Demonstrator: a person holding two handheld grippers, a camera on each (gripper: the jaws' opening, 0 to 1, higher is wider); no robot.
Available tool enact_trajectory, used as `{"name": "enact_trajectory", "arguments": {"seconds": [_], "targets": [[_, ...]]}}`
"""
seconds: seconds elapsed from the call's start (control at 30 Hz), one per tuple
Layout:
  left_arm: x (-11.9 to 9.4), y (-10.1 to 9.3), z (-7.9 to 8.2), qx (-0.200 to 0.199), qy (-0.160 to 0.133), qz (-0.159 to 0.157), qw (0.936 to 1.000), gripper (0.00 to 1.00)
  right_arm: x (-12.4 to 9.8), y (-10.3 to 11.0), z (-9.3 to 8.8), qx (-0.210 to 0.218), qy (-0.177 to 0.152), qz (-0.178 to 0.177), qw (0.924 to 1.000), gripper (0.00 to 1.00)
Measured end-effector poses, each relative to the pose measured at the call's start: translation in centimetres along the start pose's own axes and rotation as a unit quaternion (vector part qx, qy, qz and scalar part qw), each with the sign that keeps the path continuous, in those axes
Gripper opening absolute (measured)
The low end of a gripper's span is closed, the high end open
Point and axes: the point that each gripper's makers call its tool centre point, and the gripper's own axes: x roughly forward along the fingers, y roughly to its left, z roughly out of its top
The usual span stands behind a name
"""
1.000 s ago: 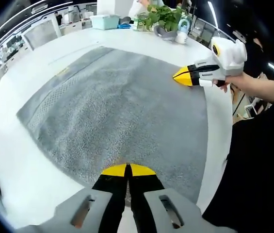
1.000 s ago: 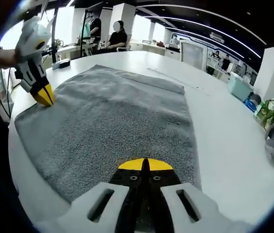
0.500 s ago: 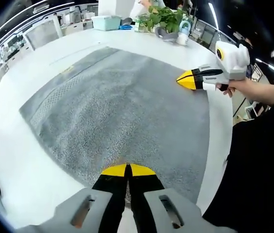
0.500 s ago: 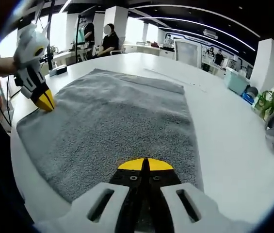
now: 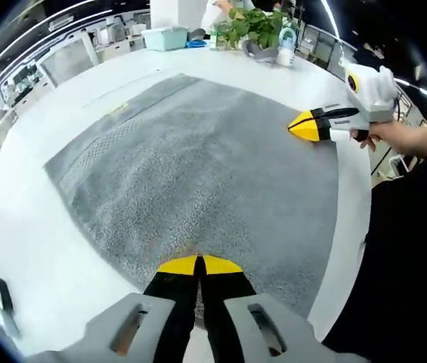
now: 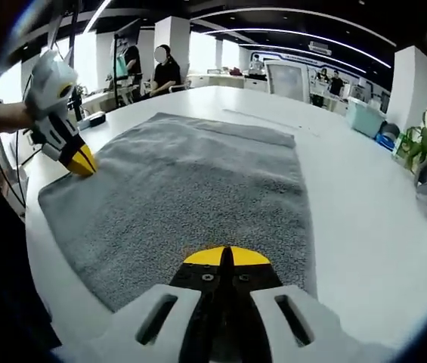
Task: Fold the towel on the table until its edges align and the towel forms a compact rectangular stack.
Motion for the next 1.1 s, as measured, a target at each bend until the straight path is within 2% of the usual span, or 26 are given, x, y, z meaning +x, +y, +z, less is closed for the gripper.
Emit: {"name": "enact_trajectory", "arguments": {"seconds": [0.33,0.53,0.7,1.1], "targets": [[-0.3,1.0,-0.3,-0.009,-0.002,0.016,0.9998,0.01,-0.8,1.5,-0.5,0.001,-0.003,0.014,0.9999,0.0],[-0.6,1.3,-0.9,-0.039,0.009,0.007,0.9992,0.01,-1.4,2.6,-0.9,0.005,-0.007,0.025,0.9996,0.0],[-0.7,1.2,-1.1,-0.04,0.011,0.01,0.9991,0.01,-1.9,3.2,-1.2,0.009,-0.009,0.032,0.9994,0.0],[-0.9,1.3,-1.3,-0.057,-0.01,0.01,0.9983,0.01,-2.0,3.6,-1.2,0.002,-0.016,0.035,0.9992,0.0]]}}
